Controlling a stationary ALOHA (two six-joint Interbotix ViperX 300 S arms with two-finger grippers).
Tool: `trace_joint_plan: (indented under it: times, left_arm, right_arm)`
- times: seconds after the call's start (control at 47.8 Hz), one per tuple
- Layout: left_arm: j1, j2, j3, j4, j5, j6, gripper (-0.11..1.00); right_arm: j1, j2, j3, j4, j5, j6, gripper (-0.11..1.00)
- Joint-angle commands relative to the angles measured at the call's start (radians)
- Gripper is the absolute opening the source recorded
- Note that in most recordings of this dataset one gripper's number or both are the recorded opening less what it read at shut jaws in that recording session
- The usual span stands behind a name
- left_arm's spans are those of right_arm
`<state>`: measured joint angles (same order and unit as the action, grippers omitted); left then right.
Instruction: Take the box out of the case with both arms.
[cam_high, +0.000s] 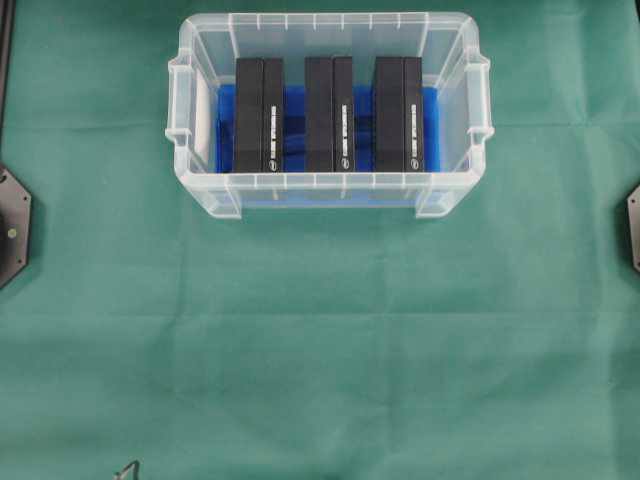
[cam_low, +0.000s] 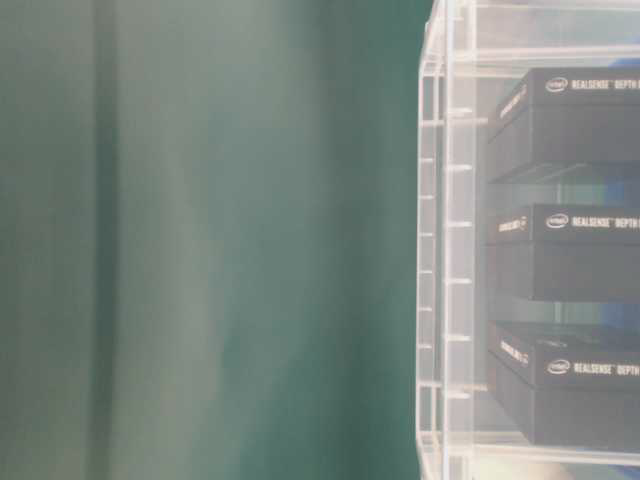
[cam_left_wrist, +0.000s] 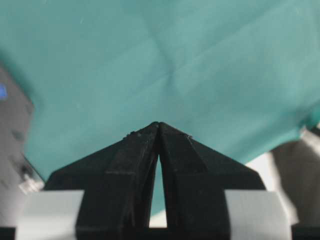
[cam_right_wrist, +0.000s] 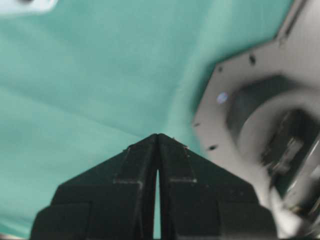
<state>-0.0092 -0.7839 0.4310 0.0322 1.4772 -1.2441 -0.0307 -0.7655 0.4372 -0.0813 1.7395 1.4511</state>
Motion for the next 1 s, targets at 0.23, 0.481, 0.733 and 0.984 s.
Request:
trace_joint_plan:
  times: [0.23, 0.481, 0.733, 0.984]
  left_arm:
    - [-0.002, 0.017, -0.029, 0.005, 0.094, -0.161, 0.00]
    - [0.077, 0.020, -0.031, 0.006, 0.095, -0.153, 0.00]
    - [0.256, 0.046, -0.038, 0.003, 0.100, 0.008, 0.00]
    - [0.439, 0.110, -0.064, -0.003, 0.103, 0.201, 0.00]
  right_arm:
    - [-0.002, 0.005, -0.025, -0.005, 0.008, 0.091, 0.00]
    - [-0.067, 0.009, -0.025, -0.040, 0.006, 0.049, 0.00]
    - [-0.319, 0.038, -0.025, -0.055, -0.012, -0.215, 0.00]
    - [-0.523, 0.124, -0.034, -0.055, -0.078, -0.459, 0.00]
